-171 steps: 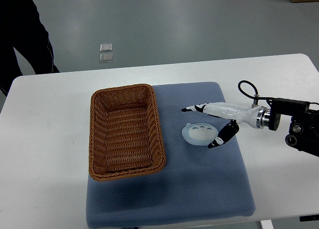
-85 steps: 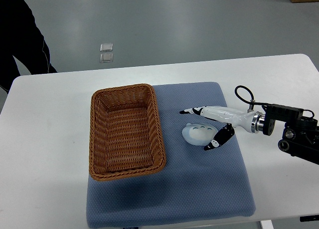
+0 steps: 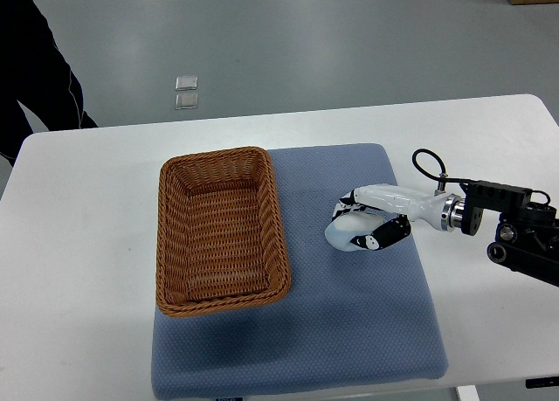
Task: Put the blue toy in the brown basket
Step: 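Lift the plush toy with the right hand and carry it over the basket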
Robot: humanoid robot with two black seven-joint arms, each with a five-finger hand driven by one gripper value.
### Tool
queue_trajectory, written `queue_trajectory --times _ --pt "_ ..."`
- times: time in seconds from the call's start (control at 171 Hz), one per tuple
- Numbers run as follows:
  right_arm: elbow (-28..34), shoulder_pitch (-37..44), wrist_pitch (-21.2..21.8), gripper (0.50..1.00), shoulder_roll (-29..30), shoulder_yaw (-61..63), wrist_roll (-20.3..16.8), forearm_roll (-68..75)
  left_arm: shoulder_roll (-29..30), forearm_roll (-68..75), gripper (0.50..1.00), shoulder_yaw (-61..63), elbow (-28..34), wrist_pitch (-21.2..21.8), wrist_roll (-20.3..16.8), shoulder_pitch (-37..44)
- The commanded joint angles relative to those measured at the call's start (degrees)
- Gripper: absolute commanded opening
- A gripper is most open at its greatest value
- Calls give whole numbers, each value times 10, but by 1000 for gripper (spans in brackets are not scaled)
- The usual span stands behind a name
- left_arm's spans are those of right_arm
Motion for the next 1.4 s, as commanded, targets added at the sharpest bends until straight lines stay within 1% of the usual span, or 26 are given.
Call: queue_trajectory --times 0.0,0.222,0.445,0.638,0.744,0.872,0.995,1.089,1.112,1.124,1.13,1.148,1.153,1.159,1.165,1.177,1.183,1.189,1.194,1.2,1.206,1.212,1.218,1.23,1.241,1.393 --pt "1 5 -1 500 -3 7 13 2 0 0 1000 0 0 0 0 0" --pt "8 75 -3 500 15 31 41 17 0 0 1000 0 0 0 0 0" --pt "-3 140 -4 500 134 16 41 46 0 0 1000 0 0 0 0 0" --pt "-111 175 -6 500 268 -32 38 51 0 0 1000 0 0 0 0 0" --pt "-151 178 -13 500 320 -43 29 51 0 0 1000 0 0 0 0 0" --pt "-188 176 -15 500 334 -46 22 48 0 0 1000 0 0 0 0 0" --pt "-195 173 -16 500 334 -66 22 48 0 0 1000 0 0 0 0 0" --pt "-195 170 -15 547 334 -69 22 47 0 0 1000 0 0 0 0 0" --pt "-195 169 -15 576 334 -70 22 47 0 0 1000 0 0 0 0 0" --pt "-195 169 -15 613 334 -70 22 46 0 0 1000 0 0 0 0 0" --pt "-195 169 -15 613 334 -70 22 46 0 0 1000 0 0 0 0 0" --pt "-195 169 -15 660 334 -72 22 46 0 0 1000 0 0 0 0 0" --pt "-195 169 -15 660 334 -72 22 46 0 0 1000 0 0 0 0 0" --pt "-195 169 -15 690 334 -73 22 46 0 0 1000 0 0 0 0 0" --pt "-195 169 -15 690 334 -73 22 46 0 0 1000 0 0 0 0 0" --pt "-195 169 -16 751 334 -73 22 47 0 0 1000 0 0 0 0 0" --pt "-195 169 -16 752 334 -73 22 47 0 0 1000 0 0 0 0 0" --pt "-195 169 -16 784 334 -74 22 47 0 0 1000 0 0 0 0 0" --pt "-195 169 -16 785 334 -74 22 47 0 0 1000 0 0 0 0 0" --pt "-195 169 -15 815 334 -75 22 47 0 0 1000 0 0 0 0 0" --pt "-195 169 -15 815 334 -75 22 47 0 0 1000 0 0 0 0 0" --pt "-195 169 -15 844 334 -75 22 47 0 0 1000 0 0 0 0 0" --pt "-195 169 -15 844 334 -75 22 47 0 0 1000 0 0 0 0 0" --pt "-195 169 -16 880 334 -75 22 48 0 0 1000 0 0 0 0 0" --pt "-195 169 -16 893 334 -75 22 48 0 0 1000 0 0 0 0 0" --pt "-195 170 -18 903 334 -79 22 49 0 0 1000 0 0 0 0 0"
